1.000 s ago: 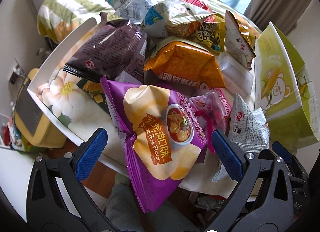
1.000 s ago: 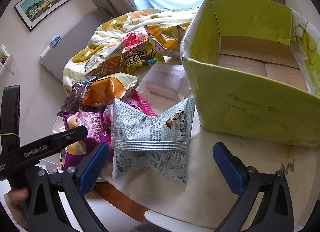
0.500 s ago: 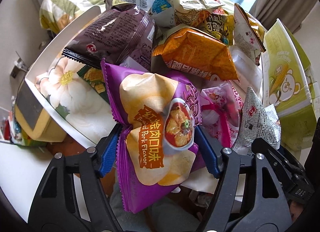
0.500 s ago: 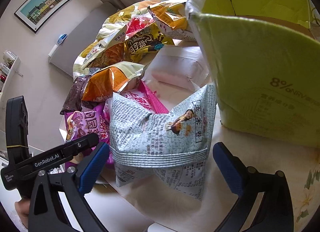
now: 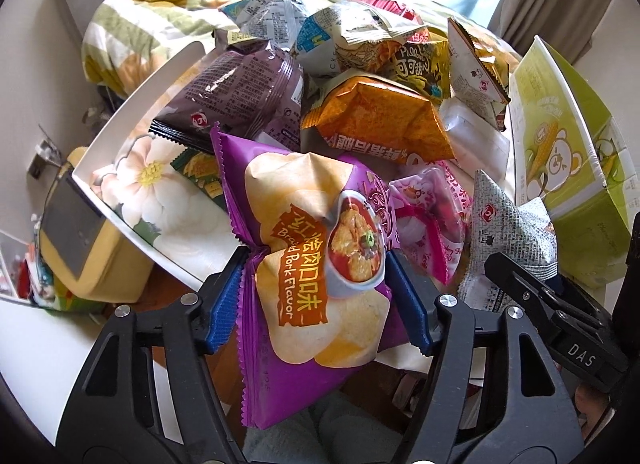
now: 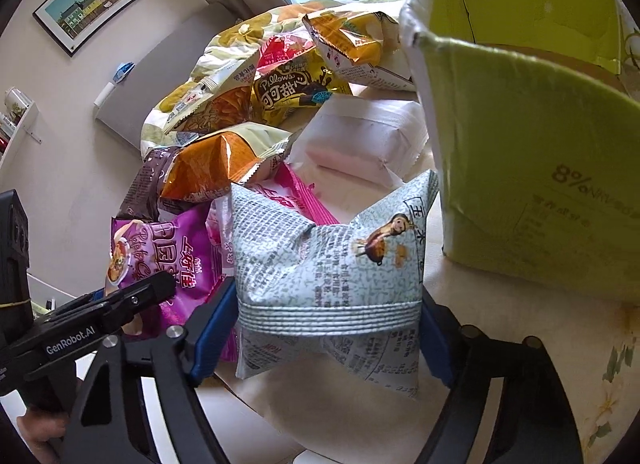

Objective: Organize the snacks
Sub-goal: 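Carry both bags over the cardboard box and open both tools to drop them, then move both tools back toward the snack pile on the table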

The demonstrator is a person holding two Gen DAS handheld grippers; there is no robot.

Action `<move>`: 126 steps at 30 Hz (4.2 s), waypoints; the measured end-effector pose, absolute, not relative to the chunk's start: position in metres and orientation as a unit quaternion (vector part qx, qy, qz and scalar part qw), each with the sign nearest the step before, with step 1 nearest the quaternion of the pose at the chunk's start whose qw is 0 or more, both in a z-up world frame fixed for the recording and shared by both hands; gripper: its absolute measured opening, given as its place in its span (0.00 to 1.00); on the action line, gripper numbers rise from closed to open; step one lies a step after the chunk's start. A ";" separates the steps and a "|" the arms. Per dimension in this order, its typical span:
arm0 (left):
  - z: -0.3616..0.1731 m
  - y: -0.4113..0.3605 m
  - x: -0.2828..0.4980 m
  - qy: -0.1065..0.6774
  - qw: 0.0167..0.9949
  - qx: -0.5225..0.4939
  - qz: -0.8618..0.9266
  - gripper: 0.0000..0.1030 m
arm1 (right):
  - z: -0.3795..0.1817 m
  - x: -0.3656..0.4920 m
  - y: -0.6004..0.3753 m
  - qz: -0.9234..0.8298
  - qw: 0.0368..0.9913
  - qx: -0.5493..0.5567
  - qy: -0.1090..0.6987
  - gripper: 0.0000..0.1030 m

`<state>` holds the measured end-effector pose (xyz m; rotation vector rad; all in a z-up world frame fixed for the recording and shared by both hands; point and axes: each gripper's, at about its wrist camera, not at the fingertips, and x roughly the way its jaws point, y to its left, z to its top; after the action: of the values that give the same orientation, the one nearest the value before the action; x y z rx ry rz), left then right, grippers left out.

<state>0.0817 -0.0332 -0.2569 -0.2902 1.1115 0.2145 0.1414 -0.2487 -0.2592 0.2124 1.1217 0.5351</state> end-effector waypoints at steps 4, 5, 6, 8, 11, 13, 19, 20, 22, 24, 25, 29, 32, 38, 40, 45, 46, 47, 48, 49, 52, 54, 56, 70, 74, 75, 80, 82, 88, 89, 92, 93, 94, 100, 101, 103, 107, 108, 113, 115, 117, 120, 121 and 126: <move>-0.247 -0.029 0.075 0.516 0.841 -0.139 0.089 0.60 | -0.249 0.135 -0.248 0.248 0.816 0.098 0.513 0.69; -0.243 -0.027 0.074 0.515 0.841 -0.139 0.085 0.59 | -0.246 0.133 -0.246 0.246 0.819 0.095 0.510 0.69; -0.239 -0.026 0.073 0.513 0.843 -0.138 0.082 0.59 | -0.242 0.130 -0.245 0.244 0.821 0.094 0.508 0.69; -0.227 -0.025 0.070 0.505 0.849 -0.137 0.072 0.59 | -0.233 0.126 -0.242 0.240 0.824 0.094 0.505 0.69; -0.208 -0.022 0.066 0.494 0.858 -0.128 0.061 0.59 | -0.215 0.120 -0.238 0.235 0.831 0.089 0.497 0.69; -0.191 -0.021 0.064 0.484 0.865 -0.123 0.057 0.59 | -0.201 0.117 -0.234 0.232 0.837 0.081 0.489 0.69; -0.129 -0.018 0.071 0.435 0.894 -0.106 0.027 0.59 | -0.146 0.115 -0.233 0.224 0.861 0.072 0.450 0.68; -0.118 -0.018 0.075 0.425 0.899 -0.104 0.018 0.59 | -0.136 0.117 -0.234 0.221 0.866 0.075 0.443 0.68; -0.101 -0.022 0.087 0.408 0.908 -0.097 0.000 0.59 | -0.119 0.121 -0.235 0.212 0.874 0.078 0.431 0.69; -0.087 -0.027 0.101 0.395 0.914 -0.092 -0.021 0.59 | -0.103 0.127 -0.240 0.199 0.884 0.081 0.416 0.69; -0.081 -0.030 0.109 0.391 0.916 -0.089 -0.034 0.59 | -0.096 0.130 -0.243 0.192 0.888 0.082 0.409 0.68; -0.061 -0.054 0.143 0.379 0.918 -0.074 -0.088 0.59 | -0.075 0.145 -0.259 0.149 0.903 0.090 0.392 0.68; -0.054 -0.080 0.169 0.374 0.917 -0.059 -0.125 0.59 | -0.065 0.157 -0.276 0.115 0.909 0.093 0.390 0.68; -0.058 -0.147 0.218 0.387 0.905 -0.046 -0.172 0.59 | -0.062 0.174 -0.333 0.060 0.910 0.113 0.395 0.69; -0.063 -0.173 0.235 0.393 0.901 -0.039 -0.179 0.59 | -0.063 0.184 -0.352 0.047 0.909 0.116 0.397 0.69; -0.087 -0.236 0.283 0.417 0.890 -0.025 -0.184 0.59 | -0.072 0.212 -0.397 0.030 0.903 0.124 0.411 0.69; -0.094 -0.248 0.292 0.423 0.887 -0.022 -0.182 0.59 | -0.075 0.217 -0.406 0.028 0.902 0.124 0.412 0.69; -0.102 -0.261 0.302 0.430 0.884 -0.019 -0.181 0.59 | -0.078 0.223 -0.414 0.026 0.901 0.123 0.414 0.69; -0.108 -0.272 0.312 0.437 0.881 -0.017 -0.180 0.59 | -0.082 0.228 -0.423 0.024 0.900 0.122 0.418 0.69; -0.115 -0.281 0.320 0.444 0.878 -0.016 -0.178 0.59 | -0.085 0.233 -0.430 0.024 0.898 0.123 0.423 0.69; -0.136 -0.306 0.345 0.467 0.868 -0.010 -0.167 0.60 | -0.098 0.251 -0.450 0.027 0.888 0.126 0.441 0.69; -0.149 -0.318 0.356 0.477 0.865 -0.003 -0.157 0.60 | -0.104 0.262 -0.461 0.031 0.883 0.128 0.450 0.69; -0.161 -0.328 0.366 0.487 0.861 0.000 -0.147 0.60 | -0.112 0.273 -0.469 0.037 0.879 0.127 0.458 0.69; -0.170 -0.306 0.364 0.502 0.859 0.017 -0.101 0.97 | -0.127 0.300 -0.482 0.058 0.867 0.125 0.479 0.69; -0.155 -0.296 0.350 0.493 0.864 0.024 -0.098 0.97 | -0.119 0.305 -0.476 0.062 0.872 0.118 0.470 0.70; -0.152 -0.293 0.347 0.491 0.865 0.024 -0.097 0.97 | -0.117 0.307 -0.473 0.064 0.874 0.117 0.468 0.71; -0.139 -0.281 0.332 0.477 0.874 0.033 -0.088 0.97 | -0.114 0.324 -0.458 0.081 0.877 0.108 0.461 0.71; -0.136 -0.277 0.330 0.474 0.876 0.037 -0.083 0.97 | -0.116 0.332 -0.453 0.087 0.877 0.104 0.461 0.72; -0.133 -0.268 0.321 0.472 0.877 0.038 -0.076 0.97 | -0.137 0.349 -0.445 0.089 0.870 0.092 0.476 0.90; -0.133 -0.266 0.318 0.473 0.877 0.039 -0.075 0.97 | -0.140 0.347 -0.446 0.089 0.870 0.097 0.475 0.90; -0.133 -0.264 0.311 0.473 0.877 0.036 -0.075 0.97 | -0.145 0.340 -0.448 0.082 0.869 0.102 0.478 0.90; -0.133 -0.264 0.310 0.473 0.877 0.035 -0.075 0.97 | -0.146 0.336 -0.449 0.082 0.869 0.103 0.477 0.90; -0.133 -0.263 0.307 0.473 0.877 0.034 -0.074 0.97 | -0.146 0.332 -0.450 0.081 0.868 0.104 0.478 0.90; -0.124 -0.264 0.297 0.464 0.883 0.028 -0.073 0.97 | -0.136 0.313 -0.456 0.076 0.869 0.105 0.477 0.90; -0.120 -0.263 0.296 0.461 0.884 0.026 -0.075 0.97 | -0.132 0.311 -0.457 0.075 0.872 0.106 0.473 0.90; -0.110 -0.262 0.293 0.455 0.887 0.029 -0.076 0.97 | -0.124 0.307 -0.459 0.074 0.876 0.106 0.465 0.90; -0.085 -0.258 0.283 0.434 0.897 0.040 -0.071 0.97 | -0.105 0.298 -0.460 0.066 0.886 0.097 0.449 0.90; -0.079 -0.256 0.279 0.430 0.899 0.039 -0.071 0.97 | -0.099 0.295 -0.459 0.065 0.888 0.095 0.444 0.90; -0.053 -0.236 0.255 0.406 0.910 0.041 -0.067 0.97 | -0.073 0.268 -0.451 0.051 0.900 0.075 0.427 0.90; -0.046 -0.224 0.242 0.393 0.916 0.042 -0.069 0.97 | -0.062 0.253 -0.445 0.045 0.907 0.075 0.412 0.90; -0.040 -0.210 0.229 0.384 0.919 0.041 -0.074 0.97 | -0.053 0.236 -0.437 0.037 0.913 0.076 0.398 0.90; -0.035 -0.183 0.208 0.377 0.921 0.041 -0.087 0.97 | -0.041 0.209 -0.420 0.031 0.921 0.079 0.381 0.90; -0.034 -0.174 0.202 0.375 0.922 0.044 -0.090 0.97 | -0.038 0.200 -0.412 0.027 0.922 0.079 0.378 0.90; -0.034 -0.117 0.173 0.370 0.923 0.048 -0.097 0.97 | -0.031 0.160 -0.364 0.014 0.926 0.089 0.367 0.90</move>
<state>0.1731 -0.1167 -0.0344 0.0979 0.7590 -0.1986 0.1600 -0.3642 -0.0308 0.1833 0.7527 0.0294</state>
